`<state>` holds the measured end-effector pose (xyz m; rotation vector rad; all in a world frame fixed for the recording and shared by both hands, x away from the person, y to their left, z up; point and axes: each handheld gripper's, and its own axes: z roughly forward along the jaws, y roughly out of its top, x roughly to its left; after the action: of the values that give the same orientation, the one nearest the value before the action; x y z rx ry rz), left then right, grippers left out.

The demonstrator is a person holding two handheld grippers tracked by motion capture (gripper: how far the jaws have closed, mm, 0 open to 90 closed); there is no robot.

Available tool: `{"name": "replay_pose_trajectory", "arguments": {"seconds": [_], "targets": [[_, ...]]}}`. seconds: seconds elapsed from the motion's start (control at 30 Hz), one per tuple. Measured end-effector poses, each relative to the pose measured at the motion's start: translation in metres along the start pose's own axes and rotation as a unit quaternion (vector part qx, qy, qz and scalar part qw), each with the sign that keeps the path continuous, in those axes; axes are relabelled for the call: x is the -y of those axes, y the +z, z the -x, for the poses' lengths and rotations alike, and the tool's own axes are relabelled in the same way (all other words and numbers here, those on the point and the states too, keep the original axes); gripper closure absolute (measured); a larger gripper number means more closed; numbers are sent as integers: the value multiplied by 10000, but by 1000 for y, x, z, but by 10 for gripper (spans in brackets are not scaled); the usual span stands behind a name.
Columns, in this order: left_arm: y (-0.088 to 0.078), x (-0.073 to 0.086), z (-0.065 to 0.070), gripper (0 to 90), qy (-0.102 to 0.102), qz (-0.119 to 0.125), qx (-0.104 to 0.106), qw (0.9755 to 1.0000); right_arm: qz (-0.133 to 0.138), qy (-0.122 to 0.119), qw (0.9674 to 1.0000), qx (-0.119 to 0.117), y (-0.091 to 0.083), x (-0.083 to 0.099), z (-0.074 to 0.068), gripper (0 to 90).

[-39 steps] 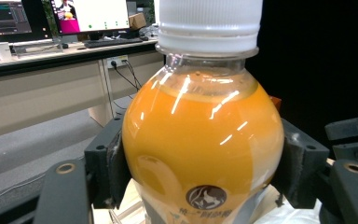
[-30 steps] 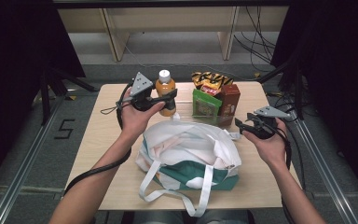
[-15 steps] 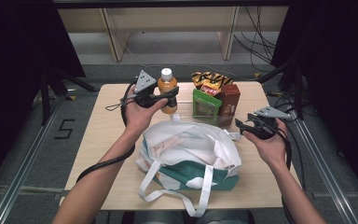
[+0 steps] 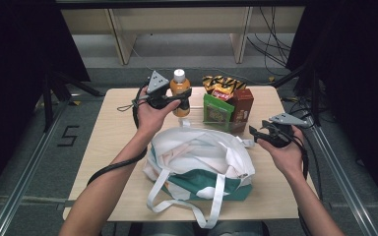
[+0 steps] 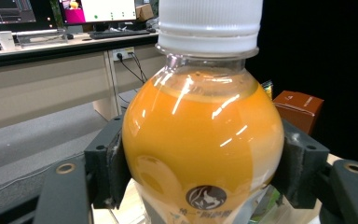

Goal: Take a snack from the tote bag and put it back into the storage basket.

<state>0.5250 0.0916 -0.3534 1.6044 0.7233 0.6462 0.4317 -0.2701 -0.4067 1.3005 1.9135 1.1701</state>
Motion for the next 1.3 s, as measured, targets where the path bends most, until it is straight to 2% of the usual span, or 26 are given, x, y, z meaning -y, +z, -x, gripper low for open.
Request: {"name": "replay_pose_trajectory", "arguments": {"seconds": [0.1, 0.13, 0.17, 0.23, 0.27, 0.33, 0.4, 0.43, 0.5, 0.53, 0.67, 0.7, 0.73, 0.77, 0.8, 0.83, 0.87, 0.97, 1.0, 1.07, 1.1, 1.17, 1.2, 1.27, 1.3], "targets": [[4, 0, -1, 303, -15, -13, -3, 10000, -15, 6, 10000, 55, -1, 0, 0, 440], [5, 0, -2, 303, -11, -17, 1, 10000, 97, -93, 9999, 73, 1, 1, 2, 440], [6, 0, -2, 303, -3, -26, 1, 10000, 86, 4, 9999, 81, 0, 1, 1, 440], [9, -1, -2, 303, -18, -25, 7, 10000, -74, 38, 10000, -4, -2, -1, 1, 440], [10, -1, -3, 303, -10, -33, 3, 10000, -71, 59, 10000, 33, -3, -1, 1, 440], [13, -2, -3, 303, -13, -34, -4, 10000, -68, -91, 9999, 17, -3, -1, 4, 440], [16, -2, -4, 303, -22, -58, 2, 10000, -79, -80, 9999, 6, -3, -1, 4, 440], [17, -1, -4, 303, -104, -96, 18, 9999, -74, -71, 9999, 12, -3, -1, 4, 440], [19, -2, -4, 303, -80, -84, 46, 9999, -41, -146, 9999, 16, -3, 0, 5, 440], [21, -2, -5, 303, -107, -71, 40, 9999, -75, -74, 9999, 5, -4, -1, 4, 440], [24, -2, -9, 303, 16, -68, -102, 9999, -15, -95, 10000, 20, -2, -1, 5, 440], [26, -1, -9, 303, -142, -114, -29, 9998, -14, -93, 10000, 20, -2, 0, 5, 440], [24, -5, -22, 303, 741, -121, -653, 9950, -46, -99, 9999, 12, -3, -1, 5, 440], [27, -5, -22, 303, 715, -148, -293, 9969, -113, 56, 9999, 28, -4, 0, 2, 440], [28, -5, -22, 303, 675, -147, -210, 9974, -126, 61, 9999, 12, -4, 0, 2, 440], [30, -2, -17, 303, 226, -145, 6, 9996, -125, 54, 9999, 13, -4, 0, 2, 440], [31, -2, -18, 303, 258, -149, -1, 9996, -47, 52, 10000, -8, -3, 1, 2, 439], [33, -1, -20, 303, 264, -178, -4, 9995, -129, 62, 9999, 10, -4, 0, 2, 439], [34, 0, -21, 303, 233, -181, -1, 9996, -82, 56, 10000, 6, -3, 1, 2, 439], [35, 1, -22, 303, 263, -201, 12, 9995, 30, -114, 9999, -7, -1, 2, 5, 439], [36, 2, -22, 303, 234, -212, 6, 9995, 27, -123, 9999, -6, -1, 2, 5, 439], [38, 3, -22, 303, 266, -220, 17, 9994, 6, -11, 10000, 4, -1, 2, 3, 439], [39, 3, -23, 303, 306, -230, 25, 9993, 8, -37, 10000, -7, -1, 2, 3, 439], [41, 4, -21, 303, 210, -245, 42, 9995, -21, -42, 10000, -24, -1, 2, 4, 439], [42, 6, -15, 303, -206, -251, 45, 9995, 30, -95, 9999, 6, -1, 2, 4, 439]]}}
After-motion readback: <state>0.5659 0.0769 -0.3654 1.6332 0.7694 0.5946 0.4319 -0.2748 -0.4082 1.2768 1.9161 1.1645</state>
